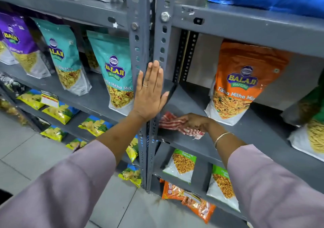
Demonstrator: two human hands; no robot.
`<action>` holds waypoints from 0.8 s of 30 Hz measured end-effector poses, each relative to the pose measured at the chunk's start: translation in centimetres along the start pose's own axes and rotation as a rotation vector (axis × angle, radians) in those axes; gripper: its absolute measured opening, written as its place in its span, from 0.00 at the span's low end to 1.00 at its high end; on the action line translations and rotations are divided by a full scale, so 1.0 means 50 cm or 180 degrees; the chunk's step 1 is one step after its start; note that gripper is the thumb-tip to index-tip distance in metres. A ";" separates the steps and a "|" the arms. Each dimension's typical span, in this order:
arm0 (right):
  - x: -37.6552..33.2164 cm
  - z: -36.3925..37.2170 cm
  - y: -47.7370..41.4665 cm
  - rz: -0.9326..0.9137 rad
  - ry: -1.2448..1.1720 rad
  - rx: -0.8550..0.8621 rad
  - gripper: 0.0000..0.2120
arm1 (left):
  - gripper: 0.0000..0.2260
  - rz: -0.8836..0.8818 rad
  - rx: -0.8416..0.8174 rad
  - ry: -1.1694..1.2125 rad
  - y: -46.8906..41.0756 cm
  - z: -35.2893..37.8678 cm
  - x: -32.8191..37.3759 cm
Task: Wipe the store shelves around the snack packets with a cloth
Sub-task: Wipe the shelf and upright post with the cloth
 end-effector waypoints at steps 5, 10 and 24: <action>0.007 0.037 0.063 0.0545 0.0133 -0.1278 0.15 | 0.25 -0.0107 -0.0191 -0.0079 -0.004 -0.002 -0.002; -0.041 -0.024 0.103 0.0241 -0.0805 -0.0350 0.12 | 0.30 -0.0060 -0.0213 -0.0085 0.003 -0.004 -0.001; -0.009 0.175 0.074 0.0214 0.0680 0.2375 0.21 | 0.39 -0.0089 -0.0194 -0.0021 -0.003 -0.007 -0.002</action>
Point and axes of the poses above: each hand's wrist, its own y-axis away from the middle knuckle, its own z-axis out of the palm, x = y × z, the point moved 4 cm from there along -y, towards the middle knuckle, and after that the axes turned 11 degrees about z, right-handed, at the moved point
